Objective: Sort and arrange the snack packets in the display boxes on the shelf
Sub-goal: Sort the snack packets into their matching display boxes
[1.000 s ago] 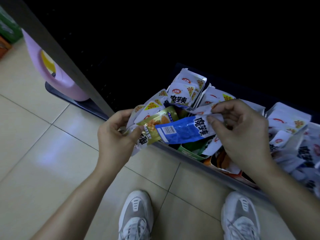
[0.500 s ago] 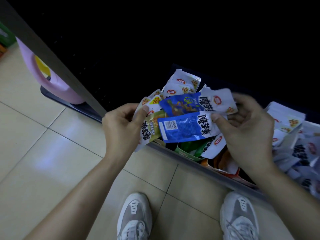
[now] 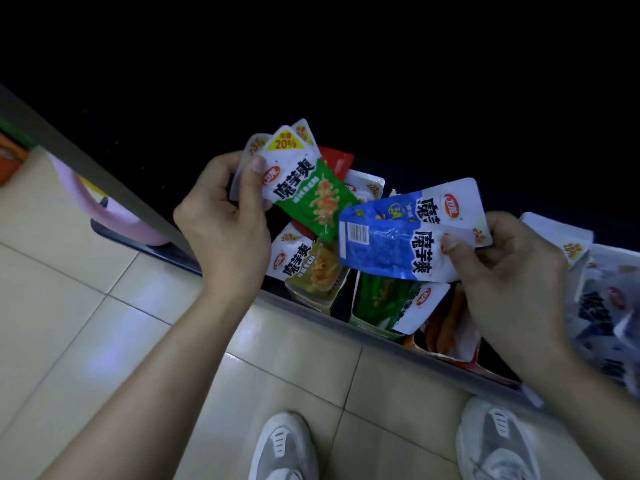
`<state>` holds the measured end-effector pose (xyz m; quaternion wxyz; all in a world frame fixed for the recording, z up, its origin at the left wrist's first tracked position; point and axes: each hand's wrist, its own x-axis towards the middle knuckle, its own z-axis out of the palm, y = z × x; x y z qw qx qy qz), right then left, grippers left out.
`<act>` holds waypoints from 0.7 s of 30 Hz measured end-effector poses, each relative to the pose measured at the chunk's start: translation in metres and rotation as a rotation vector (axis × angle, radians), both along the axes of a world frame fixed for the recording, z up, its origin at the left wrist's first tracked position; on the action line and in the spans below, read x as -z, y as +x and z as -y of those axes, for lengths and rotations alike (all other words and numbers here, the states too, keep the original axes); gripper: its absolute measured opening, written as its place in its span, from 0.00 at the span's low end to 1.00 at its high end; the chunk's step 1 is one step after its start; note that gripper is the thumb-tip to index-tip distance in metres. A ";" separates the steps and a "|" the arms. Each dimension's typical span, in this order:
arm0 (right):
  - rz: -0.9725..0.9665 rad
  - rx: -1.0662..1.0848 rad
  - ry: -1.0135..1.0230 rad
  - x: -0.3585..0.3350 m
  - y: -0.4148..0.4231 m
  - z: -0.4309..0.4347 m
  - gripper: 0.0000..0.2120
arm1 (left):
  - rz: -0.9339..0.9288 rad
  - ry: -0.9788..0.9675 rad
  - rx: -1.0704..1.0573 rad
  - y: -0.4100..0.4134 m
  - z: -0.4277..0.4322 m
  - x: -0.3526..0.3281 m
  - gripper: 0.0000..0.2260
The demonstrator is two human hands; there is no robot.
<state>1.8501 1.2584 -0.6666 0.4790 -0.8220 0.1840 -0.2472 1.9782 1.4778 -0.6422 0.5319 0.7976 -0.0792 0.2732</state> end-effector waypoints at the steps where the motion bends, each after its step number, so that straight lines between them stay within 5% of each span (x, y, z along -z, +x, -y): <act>1: 0.003 0.001 0.009 -0.003 -0.002 -0.001 0.03 | -0.001 -0.042 -0.006 0.000 0.000 -0.004 0.07; 13: 0.087 0.091 0.152 -0.019 -0.022 0.034 0.10 | -0.122 -0.334 0.104 -0.034 -0.004 -0.013 0.06; 21: 0.071 0.051 0.196 -0.026 -0.037 0.044 0.07 | -0.275 -0.217 0.243 -0.043 0.014 -0.013 0.06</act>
